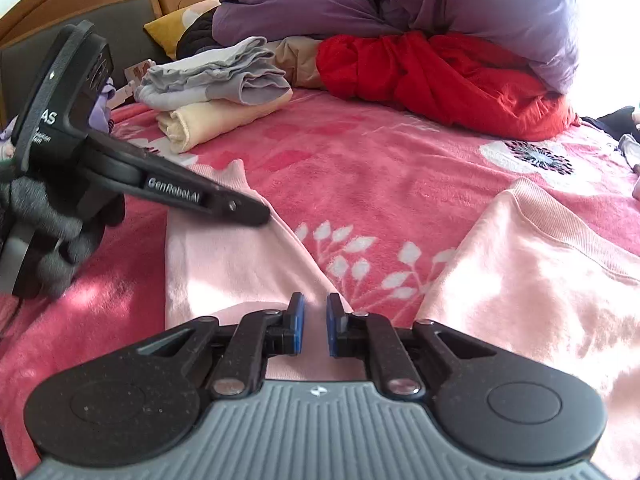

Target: Fold clothes

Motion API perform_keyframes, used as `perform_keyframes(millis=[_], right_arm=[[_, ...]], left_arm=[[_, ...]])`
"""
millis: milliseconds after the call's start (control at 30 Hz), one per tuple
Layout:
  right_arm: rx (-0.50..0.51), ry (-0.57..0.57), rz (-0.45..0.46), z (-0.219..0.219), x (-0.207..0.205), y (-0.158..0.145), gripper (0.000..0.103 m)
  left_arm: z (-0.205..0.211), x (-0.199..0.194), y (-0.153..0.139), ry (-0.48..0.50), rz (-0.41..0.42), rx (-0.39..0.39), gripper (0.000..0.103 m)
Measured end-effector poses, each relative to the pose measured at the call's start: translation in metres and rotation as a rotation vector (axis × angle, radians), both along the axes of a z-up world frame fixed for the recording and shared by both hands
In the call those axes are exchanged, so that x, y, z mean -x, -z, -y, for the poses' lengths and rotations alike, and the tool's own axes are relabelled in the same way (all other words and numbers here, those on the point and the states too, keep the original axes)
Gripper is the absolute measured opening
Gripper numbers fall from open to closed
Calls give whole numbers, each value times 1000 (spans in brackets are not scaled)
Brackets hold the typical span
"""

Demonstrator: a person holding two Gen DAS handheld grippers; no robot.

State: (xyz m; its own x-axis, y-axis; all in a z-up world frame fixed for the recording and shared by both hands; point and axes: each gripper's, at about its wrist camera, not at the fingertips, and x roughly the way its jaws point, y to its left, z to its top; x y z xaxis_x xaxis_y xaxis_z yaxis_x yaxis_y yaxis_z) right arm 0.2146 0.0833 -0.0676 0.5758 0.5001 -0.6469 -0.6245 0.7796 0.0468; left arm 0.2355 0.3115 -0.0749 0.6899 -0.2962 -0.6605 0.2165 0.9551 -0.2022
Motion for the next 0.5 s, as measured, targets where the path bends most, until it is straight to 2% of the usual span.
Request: perform_keyframes(millis=[100, 267, 300, 400, 433, 500], right_arm=[[20, 2, 13, -4, 2, 1, 12], [46, 21, 30, -7, 7, -1, 12], [51, 25, 37, -8, 9, -3, 12], [40, 10, 79, -11, 25, -13, 14], [36, -10, 93, -14, 32, -16, 14], [35, -52, 117, -21, 45, -22, 14]], left_arm=[[-5, 1, -1, 3, 14, -17, 5], [-13, 14, -13, -69, 88, -80, 5], [-15, 17, -17, -70, 100, -72, 5], [-19, 36, -24, 26, 120, -16, 5], [-15, 42, -24, 75, 117, -16, 5], [-4, 45, -17, 138, 90, -67, 7]])
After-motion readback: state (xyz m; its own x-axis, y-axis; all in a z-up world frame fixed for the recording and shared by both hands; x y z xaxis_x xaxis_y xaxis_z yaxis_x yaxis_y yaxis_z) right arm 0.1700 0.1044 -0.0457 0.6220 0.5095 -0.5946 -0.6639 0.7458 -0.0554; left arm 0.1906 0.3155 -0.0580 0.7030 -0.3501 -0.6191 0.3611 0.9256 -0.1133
